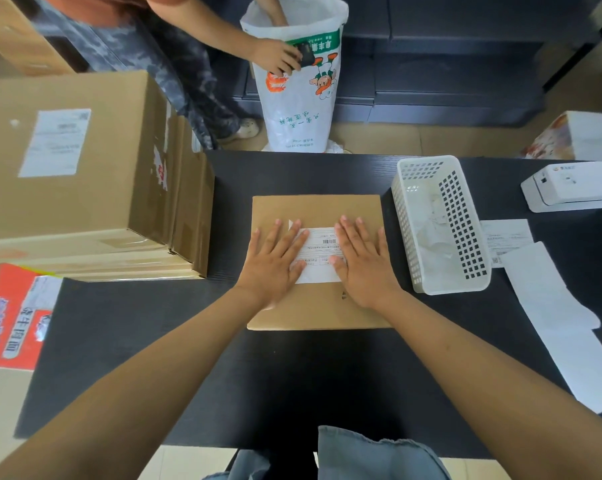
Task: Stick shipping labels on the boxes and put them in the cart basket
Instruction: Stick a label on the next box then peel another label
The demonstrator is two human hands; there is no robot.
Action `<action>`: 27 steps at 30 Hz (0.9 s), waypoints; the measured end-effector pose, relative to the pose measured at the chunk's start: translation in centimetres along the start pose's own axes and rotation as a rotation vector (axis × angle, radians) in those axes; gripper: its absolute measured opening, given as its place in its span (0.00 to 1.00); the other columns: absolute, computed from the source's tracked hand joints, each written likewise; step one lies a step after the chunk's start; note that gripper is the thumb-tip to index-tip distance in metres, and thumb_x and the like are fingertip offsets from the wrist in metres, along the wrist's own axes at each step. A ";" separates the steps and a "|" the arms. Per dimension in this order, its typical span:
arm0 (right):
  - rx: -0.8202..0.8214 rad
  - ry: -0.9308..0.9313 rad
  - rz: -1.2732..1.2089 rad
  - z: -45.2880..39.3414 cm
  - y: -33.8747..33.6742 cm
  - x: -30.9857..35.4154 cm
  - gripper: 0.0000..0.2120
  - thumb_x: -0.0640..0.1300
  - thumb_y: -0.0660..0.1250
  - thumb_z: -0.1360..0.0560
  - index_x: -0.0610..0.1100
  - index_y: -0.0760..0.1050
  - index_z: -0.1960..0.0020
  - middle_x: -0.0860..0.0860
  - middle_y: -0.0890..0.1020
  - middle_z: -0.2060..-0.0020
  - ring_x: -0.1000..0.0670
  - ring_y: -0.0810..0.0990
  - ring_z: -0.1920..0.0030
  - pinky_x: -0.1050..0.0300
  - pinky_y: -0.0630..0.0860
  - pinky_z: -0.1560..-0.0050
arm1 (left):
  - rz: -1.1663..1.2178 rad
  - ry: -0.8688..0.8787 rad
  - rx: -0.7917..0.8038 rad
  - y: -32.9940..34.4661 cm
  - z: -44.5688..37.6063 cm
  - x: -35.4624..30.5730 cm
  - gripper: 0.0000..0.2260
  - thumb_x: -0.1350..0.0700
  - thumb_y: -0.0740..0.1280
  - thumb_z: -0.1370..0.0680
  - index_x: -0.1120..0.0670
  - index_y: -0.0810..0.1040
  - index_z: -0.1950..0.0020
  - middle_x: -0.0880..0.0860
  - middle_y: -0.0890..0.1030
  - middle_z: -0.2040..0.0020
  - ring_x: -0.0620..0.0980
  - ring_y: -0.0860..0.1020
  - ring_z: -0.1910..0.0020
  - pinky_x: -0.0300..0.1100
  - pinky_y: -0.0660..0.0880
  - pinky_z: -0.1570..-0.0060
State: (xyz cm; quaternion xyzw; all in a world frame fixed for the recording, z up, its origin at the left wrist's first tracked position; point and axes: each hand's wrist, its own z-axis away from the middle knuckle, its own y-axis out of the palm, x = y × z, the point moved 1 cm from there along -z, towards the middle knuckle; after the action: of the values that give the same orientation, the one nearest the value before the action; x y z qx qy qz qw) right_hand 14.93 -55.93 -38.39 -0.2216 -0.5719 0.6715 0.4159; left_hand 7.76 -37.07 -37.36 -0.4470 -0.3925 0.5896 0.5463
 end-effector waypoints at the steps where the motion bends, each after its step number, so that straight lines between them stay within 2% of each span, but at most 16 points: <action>1: 0.005 -0.006 -0.026 -0.1 -0.2 0.0 0.30 0.55 0.46 0.18 0.46 0.38 0.22 0.52 0.38 0.23 0.51 0.33 0.24 0.46 0.30 0.27 | 0.014 -0.006 -0.002 -0.3 0.0 0.0 0.26 0.43 0.42 0.17 0.47 0.34 0.24 0.47 0.37 0.22 0.52 0.34 0.24 0.52 0.32 0.28; 6: -0.091 0.039 -0.168 0.0 -1.7 -0.3 0.28 0.53 0.52 0.18 0.44 0.51 0.22 0.48 0.50 0.22 0.48 0.44 0.23 0.51 0.39 0.24 | 0.076 -0.088 -0.100 -1.5 0.5 0.5 0.28 0.44 0.49 0.17 0.51 0.43 0.21 0.51 0.44 0.21 0.54 0.42 0.22 0.51 0.41 0.26; 9: -0.149 0.097 -0.214 0.3 -2.4 -0.8 0.26 0.52 0.55 0.19 0.44 0.57 0.24 0.47 0.57 0.24 0.46 0.51 0.23 0.49 0.48 0.24 | 0.123 -0.182 -0.123 -2.1 1.0 1.3 0.27 0.45 0.54 0.18 0.52 0.50 0.22 0.55 0.53 0.22 0.55 0.51 0.23 0.52 0.51 0.26; 11: -0.192 0.165 -0.255 0.6 -3.0 -1.2 0.25 0.51 0.58 0.20 0.43 0.60 0.25 0.46 0.60 0.25 0.45 0.55 0.25 0.49 0.54 0.25 | 0.254 -0.282 -0.154 -2.6 1.2 1.7 0.26 0.47 0.59 0.20 0.53 0.55 0.24 0.55 0.59 0.25 0.56 0.58 0.26 0.51 0.58 0.28; 15: -0.242 0.276 -0.310 1.4 -3.6 -1.9 0.24 0.48 0.60 0.21 0.42 0.61 0.27 0.45 0.65 0.28 0.45 0.64 0.29 0.49 0.64 0.31 | 0.596 -0.480 -0.141 -2.8 1.3 2.4 0.27 0.48 0.63 0.21 0.54 0.58 0.25 0.55 0.62 0.27 0.58 0.63 0.30 0.53 0.64 0.32; 18: -0.206 0.431 -0.406 1.8 -3.2 -2.4 0.26 0.46 0.61 0.22 0.42 0.59 0.27 0.44 0.67 0.30 0.44 0.67 0.32 0.49 0.68 0.35 | 0.915 -0.665 -0.051 -2.5 1.3 2.7 0.29 0.47 0.62 0.21 0.54 0.55 0.24 0.57 0.62 0.26 0.59 0.67 0.31 0.54 0.69 0.35; 21: -0.083 0.670 -0.649 2.0 -2.4 -2.4 0.28 0.46 0.60 0.22 0.42 0.57 0.25 0.42 0.70 0.31 0.41 0.71 0.33 0.48 0.71 0.39 | 1.129 -0.773 0.093 -1.9 1.7 2.6 0.29 0.45 0.61 0.20 0.57 0.55 0.25 0.57 0.69 0.30 0.59 0.73 0.35 0.52 0.73 0.38; 24: 0.068 0.767 -0.759 1.9 -1.7 -2.6 0.23 0.49 0.56 0.20 0.39 0.63 0.28 0.41 0.75 0.37 0.42 0.75 0.43 0.54 0.70 0.52 | 1.188 -0.770 0.167 -1.4 2.0 2.4 0.28 0.44 0.62 0.20 0.58 0.59 0.27 0.57 0.72 0.32 0.59 0.74 0.37 0.57 0.73 0.38; 27: 0.089 0.735 -0.757 1.7 -1.4 -3.1 0.20 0.50 0.55 0.20 0.39 0.69 0.35 0.43 0.77 0.44 0.46 0.74 0.53 0.55 0.69 0.56 | 1.138 -0.754 0.158 -1.5 2.0 2.3 0.28 0.44 0.61 0.20 0.58 0.60 0.27 0.57 0.72 0.32 0.59 0.74 0.37 0.58 0.73 0.39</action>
State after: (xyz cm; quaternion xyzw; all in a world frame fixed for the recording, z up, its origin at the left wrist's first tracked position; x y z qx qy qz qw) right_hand 15.73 -59.43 -37.15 -0.2024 -0.3993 0.3758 0.8114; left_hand 6.25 -34.55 -35.53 -0.3069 -0.2156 0.9269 0.0086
